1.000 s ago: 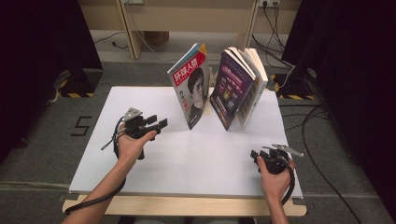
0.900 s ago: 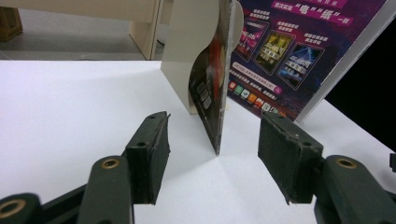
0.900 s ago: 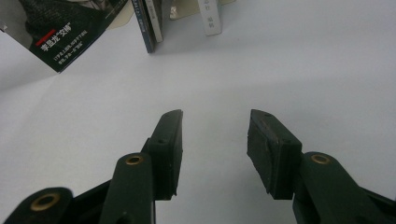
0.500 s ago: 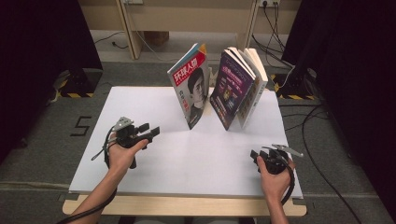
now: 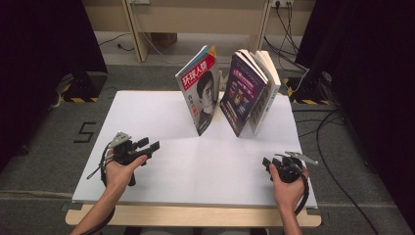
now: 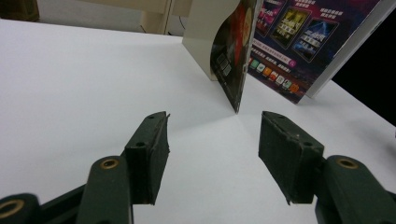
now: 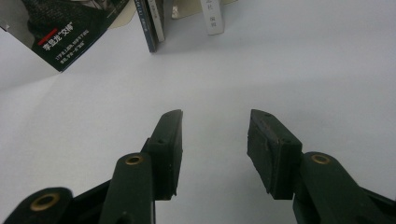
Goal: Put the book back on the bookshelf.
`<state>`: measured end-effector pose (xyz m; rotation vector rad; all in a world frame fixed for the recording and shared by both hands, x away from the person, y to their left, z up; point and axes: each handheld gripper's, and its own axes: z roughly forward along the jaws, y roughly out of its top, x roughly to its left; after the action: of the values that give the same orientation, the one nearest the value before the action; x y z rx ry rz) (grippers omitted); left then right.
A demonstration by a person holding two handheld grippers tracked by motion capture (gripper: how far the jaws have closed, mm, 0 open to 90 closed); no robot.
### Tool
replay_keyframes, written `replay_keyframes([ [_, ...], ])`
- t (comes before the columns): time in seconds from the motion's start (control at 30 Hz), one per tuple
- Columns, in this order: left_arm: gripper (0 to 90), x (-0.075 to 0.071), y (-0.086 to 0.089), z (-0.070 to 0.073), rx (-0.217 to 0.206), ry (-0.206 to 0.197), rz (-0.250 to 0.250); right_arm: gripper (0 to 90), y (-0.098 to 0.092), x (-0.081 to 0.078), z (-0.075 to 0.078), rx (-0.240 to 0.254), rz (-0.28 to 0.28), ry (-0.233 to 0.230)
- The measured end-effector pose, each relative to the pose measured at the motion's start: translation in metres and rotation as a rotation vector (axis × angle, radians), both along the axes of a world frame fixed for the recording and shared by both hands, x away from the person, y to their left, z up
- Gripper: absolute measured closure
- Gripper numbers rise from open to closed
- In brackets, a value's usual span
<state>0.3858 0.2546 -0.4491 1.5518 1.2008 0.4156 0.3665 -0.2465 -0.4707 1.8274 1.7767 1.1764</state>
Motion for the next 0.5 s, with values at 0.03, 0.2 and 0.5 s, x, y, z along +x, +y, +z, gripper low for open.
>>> replay_keyframes([
  [0.03, 41.8, -0.001, 0.002, -0.002, -0.002, 0.001, 0.003, 55.8, -0.001, 0.000, 0.000, -0.011, 0.004, -0.005],
  [0.2, 41.8, -0.009, 0.009, -0.014, 0.004, 0.025, 0.012, 55.7, 0.000, 0.000, 0.000, -0.001, 0.000, -0.001],
  [0.5, 42.0, -0.015, 0.034, -0.038, -0.011, 0.071, 0.066, 55.5, 0.000, 0.000, -0.001, -0.007, 0.004, -0.004],
])
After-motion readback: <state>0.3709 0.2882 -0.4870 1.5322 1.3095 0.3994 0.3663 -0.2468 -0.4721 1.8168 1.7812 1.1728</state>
